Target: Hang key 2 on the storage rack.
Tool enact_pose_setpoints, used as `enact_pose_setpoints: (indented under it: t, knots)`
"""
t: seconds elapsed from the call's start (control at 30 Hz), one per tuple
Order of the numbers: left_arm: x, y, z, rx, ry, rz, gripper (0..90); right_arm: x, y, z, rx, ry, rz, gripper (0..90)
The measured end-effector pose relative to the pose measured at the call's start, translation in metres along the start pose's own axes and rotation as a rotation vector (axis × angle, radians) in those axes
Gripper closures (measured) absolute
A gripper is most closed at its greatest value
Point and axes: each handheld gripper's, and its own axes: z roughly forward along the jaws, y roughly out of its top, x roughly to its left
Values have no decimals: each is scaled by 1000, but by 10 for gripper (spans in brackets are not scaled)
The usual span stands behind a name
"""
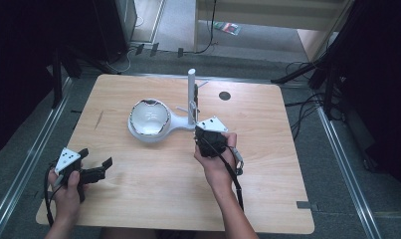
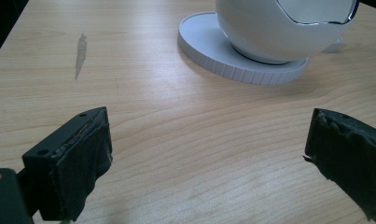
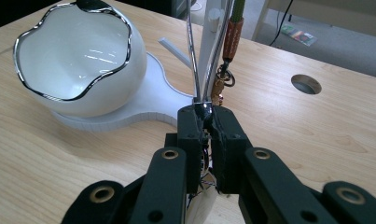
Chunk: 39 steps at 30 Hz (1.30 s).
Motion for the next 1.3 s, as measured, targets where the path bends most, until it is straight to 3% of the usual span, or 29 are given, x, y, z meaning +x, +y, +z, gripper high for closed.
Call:
enact_pose_setpoints:
  t: [0.63,1.3]
  knots:
    - [0,0,0,1,-1,0,12,0,-6,20,39,-11,23,840]
    - [0,0,0,0,-1,-3,12,-1,-9,54,94,-12,46,839]
